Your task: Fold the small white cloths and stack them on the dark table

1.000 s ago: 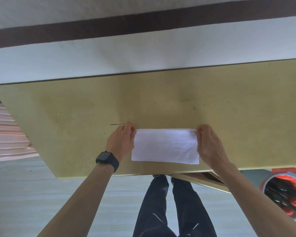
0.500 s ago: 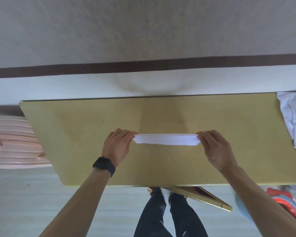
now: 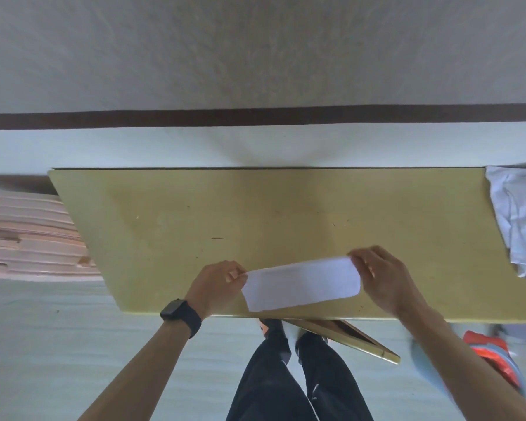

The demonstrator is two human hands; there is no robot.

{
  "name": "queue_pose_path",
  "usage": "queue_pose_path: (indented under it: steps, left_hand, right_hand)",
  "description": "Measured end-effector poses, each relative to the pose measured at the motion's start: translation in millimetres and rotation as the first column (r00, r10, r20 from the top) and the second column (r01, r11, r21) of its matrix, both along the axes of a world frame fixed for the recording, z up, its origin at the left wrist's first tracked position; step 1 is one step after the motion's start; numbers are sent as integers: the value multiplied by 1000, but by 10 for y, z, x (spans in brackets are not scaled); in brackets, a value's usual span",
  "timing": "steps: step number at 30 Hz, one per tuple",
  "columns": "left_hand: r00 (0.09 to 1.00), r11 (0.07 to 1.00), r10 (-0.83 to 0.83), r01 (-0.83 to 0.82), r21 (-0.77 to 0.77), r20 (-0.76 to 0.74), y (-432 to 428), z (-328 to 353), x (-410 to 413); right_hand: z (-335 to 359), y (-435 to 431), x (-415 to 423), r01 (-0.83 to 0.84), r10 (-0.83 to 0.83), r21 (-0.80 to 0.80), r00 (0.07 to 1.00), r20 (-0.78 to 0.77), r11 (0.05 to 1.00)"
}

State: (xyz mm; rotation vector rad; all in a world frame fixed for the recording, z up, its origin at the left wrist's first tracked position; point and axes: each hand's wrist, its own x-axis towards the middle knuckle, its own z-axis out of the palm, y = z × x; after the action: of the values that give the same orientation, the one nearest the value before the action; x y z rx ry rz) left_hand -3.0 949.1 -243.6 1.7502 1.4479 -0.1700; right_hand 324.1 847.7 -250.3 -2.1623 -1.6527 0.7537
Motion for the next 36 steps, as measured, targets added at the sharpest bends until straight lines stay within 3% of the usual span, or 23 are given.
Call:
queue_pose_path:
  steps: [3, 8, 12, 16, 20, 23, 26, 28, 31, 36]
  left_hand:
    - [996, 998, 41, -44, -34, -82, 139, -152, 253]
    - [925, 923, 344, -365, -120, -162, 264, -621, 398]
    - [883, 905, 399, -422, -49, -246, 236, -850, 365]
    - [873, 908, 399, -419, -10, -279, 133, -916, 420]
    - [904, 972, 205, -233, -28, -376, -31, -871, 515]
    - [893, 974, 76, 28, 224, -445, -164, -866, 410]
    - [943, 839, -104, 253, 482, -316, -263, -939, 219]
    - [937, 762, -272, 349, 546, -220, -284, -991, 155]
    - [851, 682, -477, 515, 520, -217, -334, -1125, 87]
    - [769, 673, -575, 639, 373, -280, -618, -1275, -35]
  right_hand:
    - [-197, 683, 9, -45, 49, -44, 993, 105, 998]
    - [-732, 1654, -245, -127, 157, -144, 961, 226, 981]
    - [-925, 2043, -587, -210, 254, -182, 929, 268, 961]
    - [-989, 2253, -828, -264, 284, -111, 929, 236, 958]
    - [-1014, 2039, -986, -135, 129, 155, 991, 49, 979]
    - [-955, 1277, -1087, 3, 4, 290, 1000, -23, 957]
    - [-1017, 365, -1148, 46, -59, 280, 997, 39, 959]
    - [-1108, -66, -1165, 16, -40, 236, 994, 99, 972]
    - [-1224, -403, -1198, -83, 62, 92, 976, 207, 992]
    - [-1208, -624, -1189, -222, 222, -31, 932, 286, 975]
